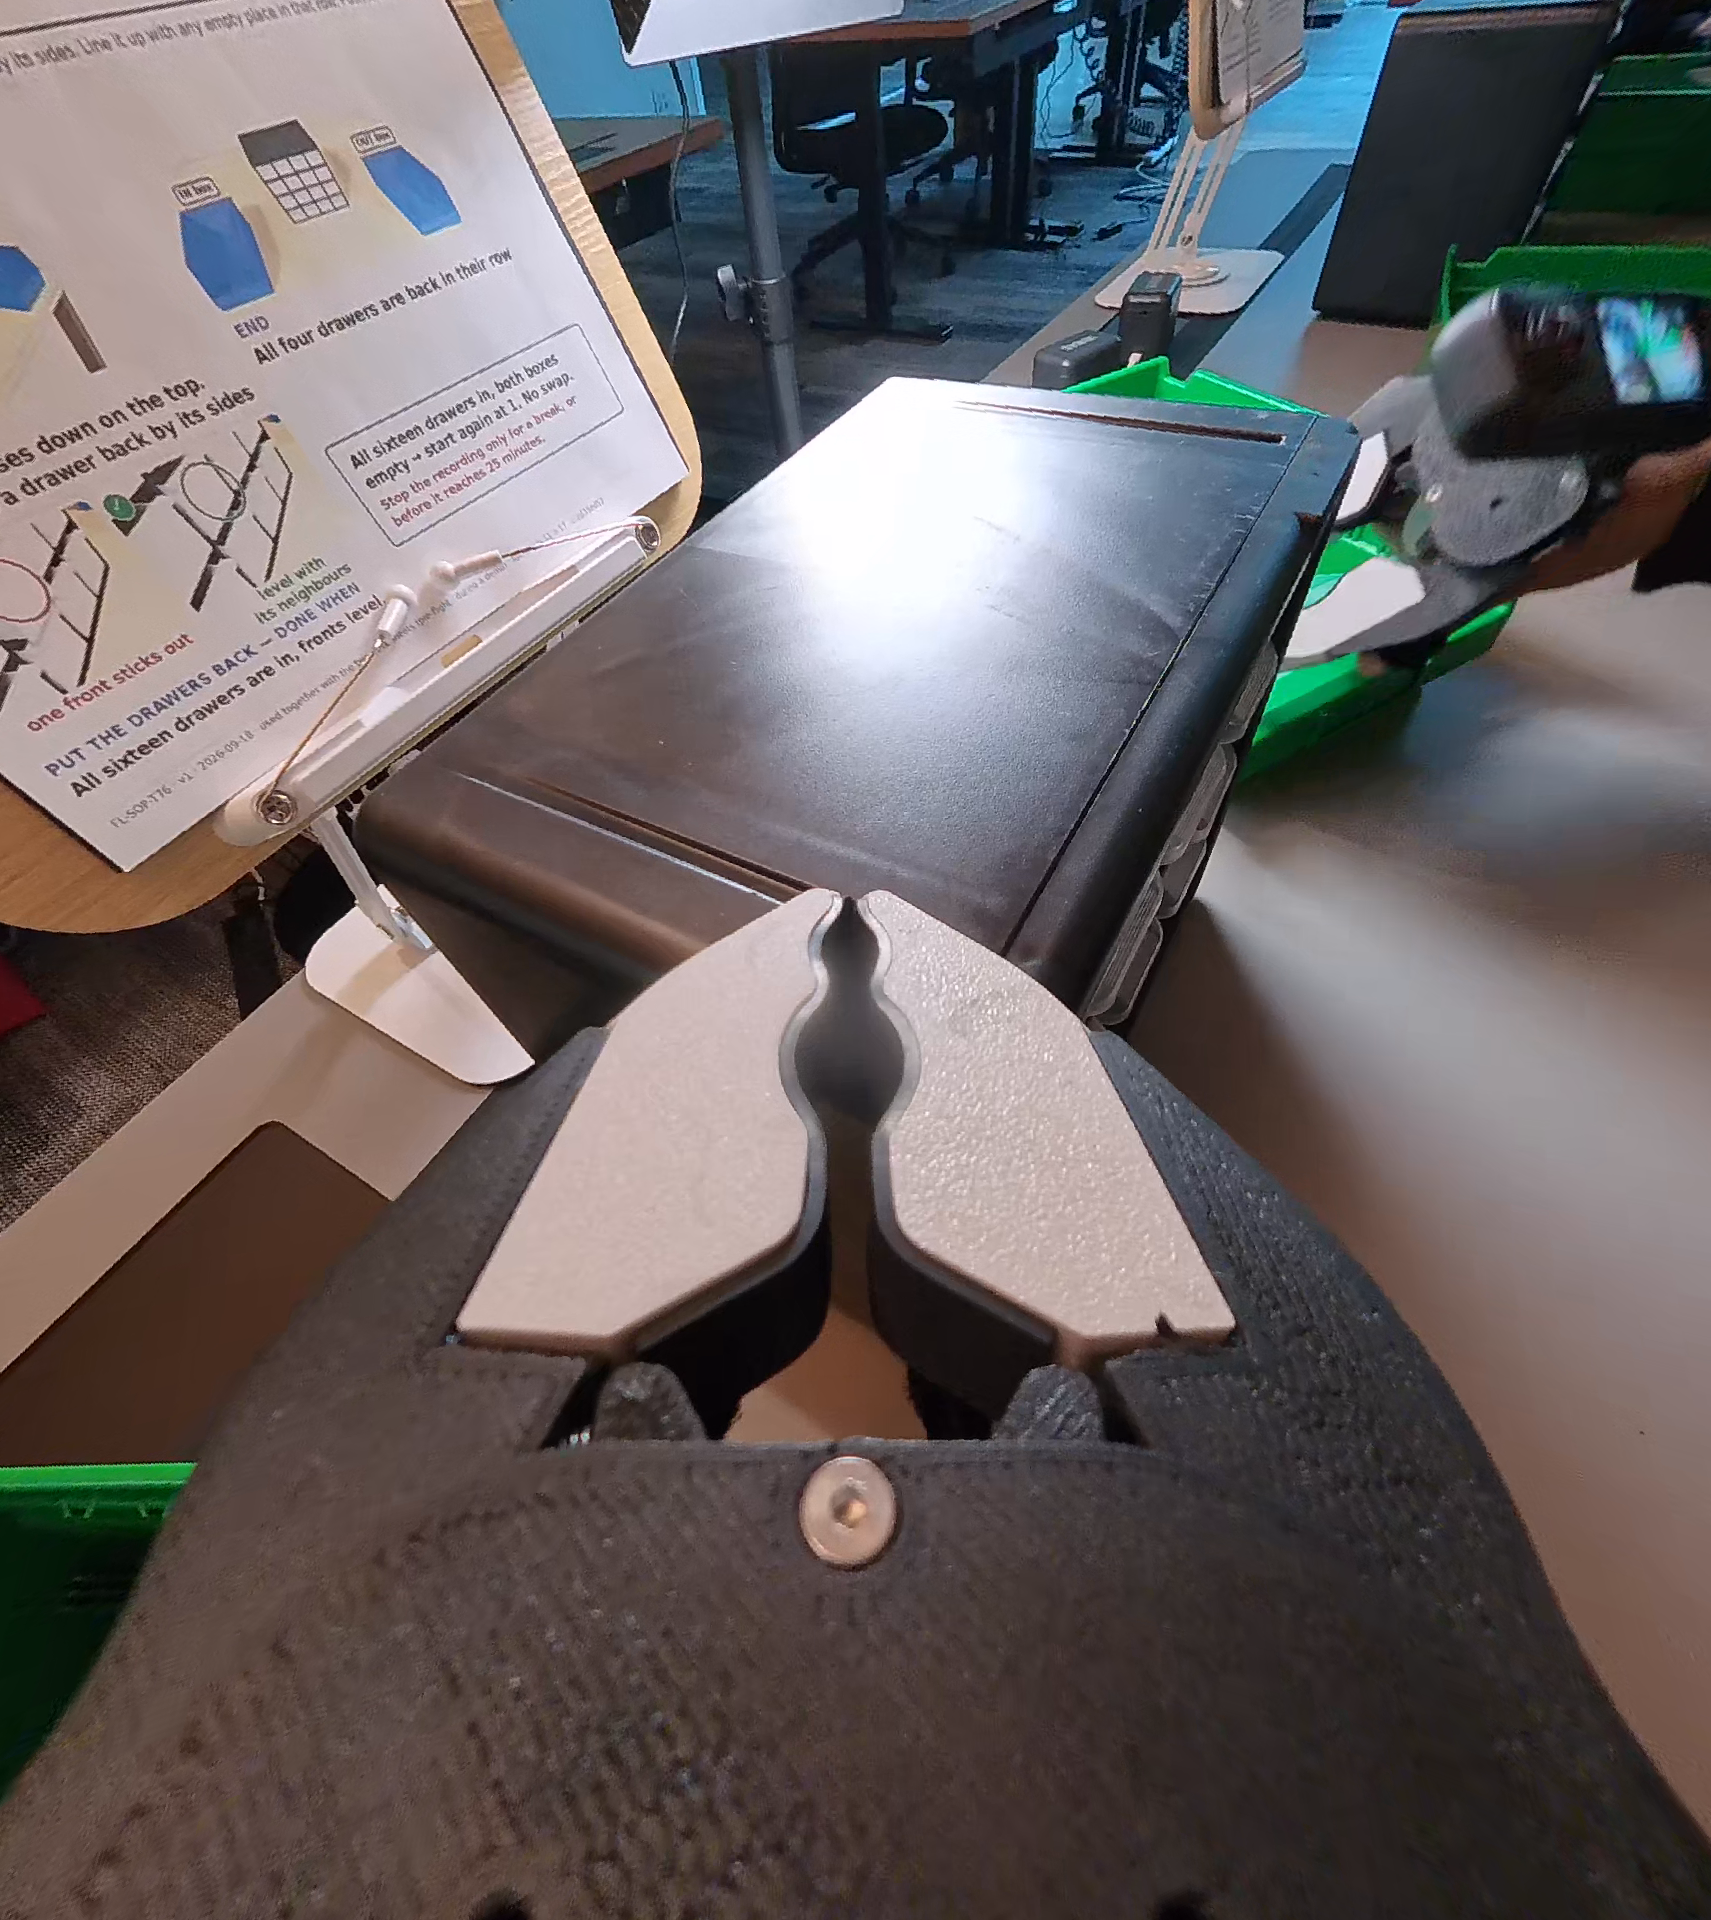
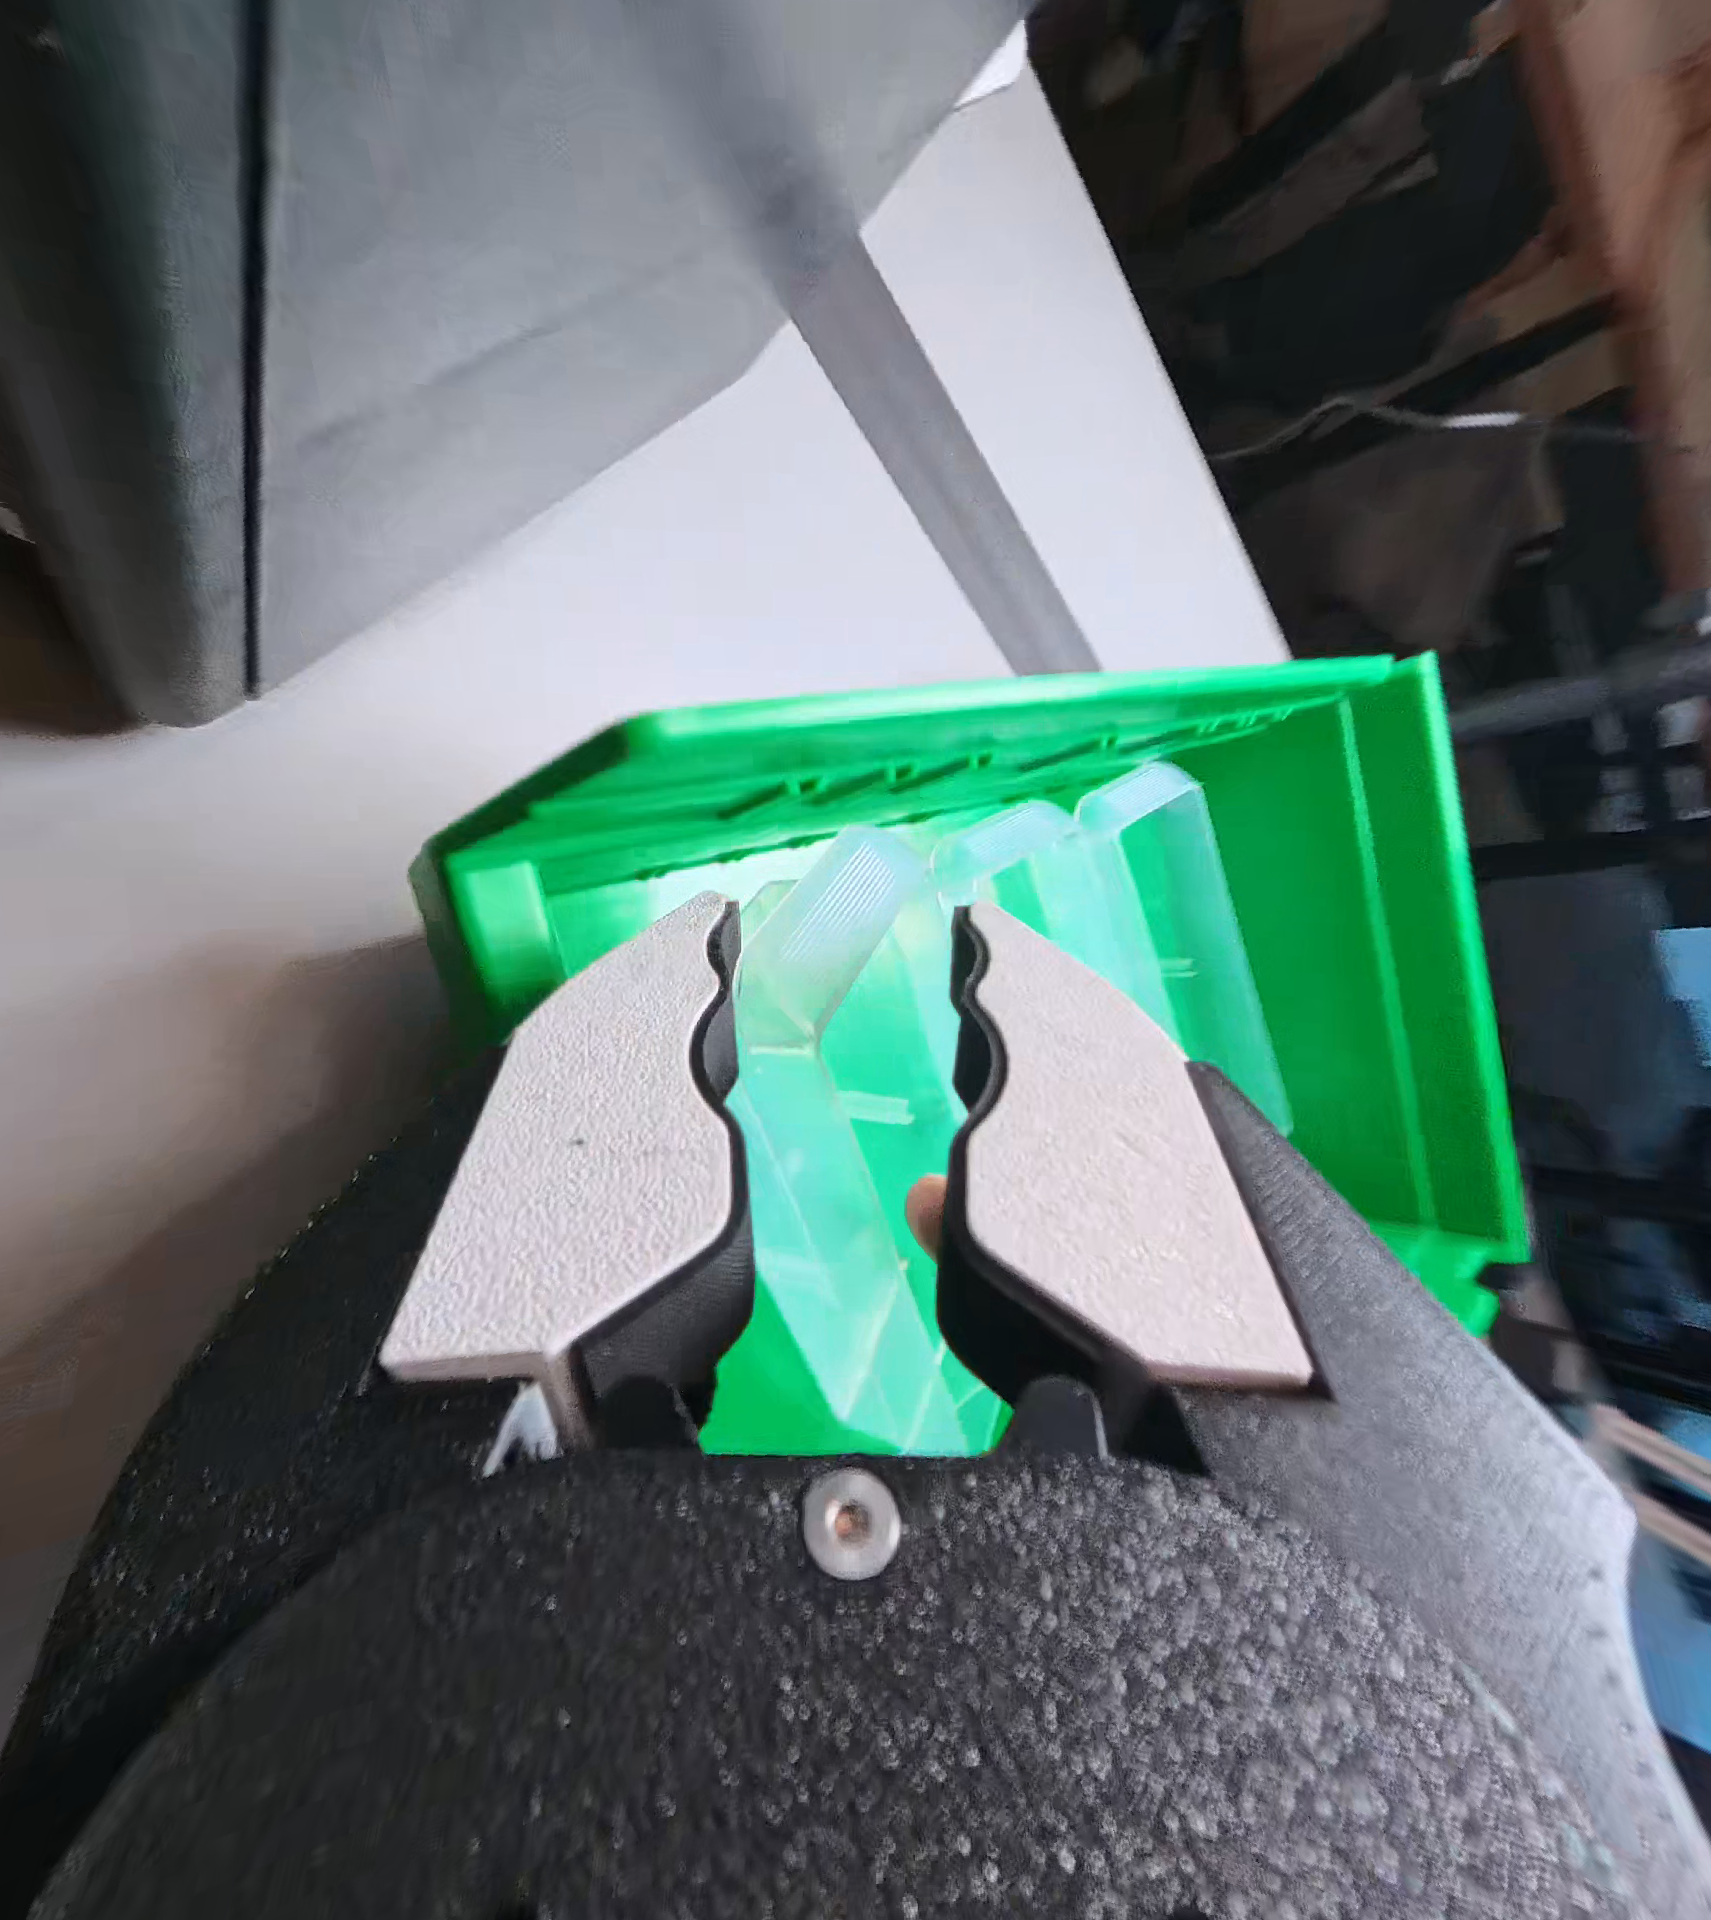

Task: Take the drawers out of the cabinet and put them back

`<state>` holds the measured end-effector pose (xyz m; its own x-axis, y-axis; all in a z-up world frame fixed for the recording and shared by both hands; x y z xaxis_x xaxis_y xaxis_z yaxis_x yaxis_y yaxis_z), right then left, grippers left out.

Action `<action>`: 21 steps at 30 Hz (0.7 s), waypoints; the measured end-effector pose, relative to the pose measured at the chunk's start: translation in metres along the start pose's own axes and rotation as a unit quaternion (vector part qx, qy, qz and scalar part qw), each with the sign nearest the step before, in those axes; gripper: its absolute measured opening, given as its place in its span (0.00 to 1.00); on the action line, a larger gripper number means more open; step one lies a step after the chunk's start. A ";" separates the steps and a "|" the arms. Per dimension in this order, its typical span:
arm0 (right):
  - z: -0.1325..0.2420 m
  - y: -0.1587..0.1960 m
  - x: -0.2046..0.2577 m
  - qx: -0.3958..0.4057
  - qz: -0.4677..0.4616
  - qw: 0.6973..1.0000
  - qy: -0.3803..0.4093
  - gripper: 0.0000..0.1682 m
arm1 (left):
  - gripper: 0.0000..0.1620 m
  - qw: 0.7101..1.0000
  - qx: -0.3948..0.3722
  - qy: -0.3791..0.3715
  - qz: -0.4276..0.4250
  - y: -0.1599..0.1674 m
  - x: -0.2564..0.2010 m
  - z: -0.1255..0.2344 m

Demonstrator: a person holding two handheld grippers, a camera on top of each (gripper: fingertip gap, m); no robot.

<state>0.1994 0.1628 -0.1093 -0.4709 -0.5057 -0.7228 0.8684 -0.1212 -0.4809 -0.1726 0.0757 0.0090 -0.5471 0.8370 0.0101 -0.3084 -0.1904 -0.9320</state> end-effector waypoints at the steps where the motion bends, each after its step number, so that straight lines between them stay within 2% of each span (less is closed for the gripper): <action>1: 0.004 0.004 -0.006 0.004 -0.022 0.999 -0.026 0.23 | 0.01 1.000 0.000 0.000 0.000 0.000 0.000 0.000; 3: 0.008 0.012 -0.016 0.022 -0.045 0.997 -0.067 0.23 | 0.01 1.000 0.000 0.000 0.000 0.000 0.000 0.000; 6: 0.013 0.023 -0.030 0.041 -0.028 0.996 -0.069 0.22 | 0.00 1.000 -0.001 0.001 0.001 0.000 0.000 0.000; 11: 0.012 0.020 -0.035 0.027 -0.054 0.996 -0.065 0.23 | 0.00 1.000 -0.003 0.003 0.003 0.000 0.000 0.000; 17: 0.006 -0.004 -0.044 -0.026 -0.183 0.979 -0.084 0.27 | 0.00 1.000 -0.005 0.003 0.003 0.000 0.000 0.000; 21: 0.009 0.008 -0.039 0.025 -0.089 0.990 -0.105 0.23 | 0.00 1.000 -0.006 0.006 0.004 0.001 0.001 0.000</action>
<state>0.2266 0.1742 -0.0804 -0.5786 -0.6380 -0.5082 0.7841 -0.2634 -0.5620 -0.1732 0.0764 0.0085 -0.5393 0.8421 -0.0015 -0.2946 -0.1904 -0.9365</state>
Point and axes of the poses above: each gripper's, where its closed fingertips meet, z back along the fingers, y out of its underside, x = y × z across the jaws, the point moved 7 cm from there along z, back along the fingers, and after that the axes turned 13 degrees about y, right-handed, at the moved point
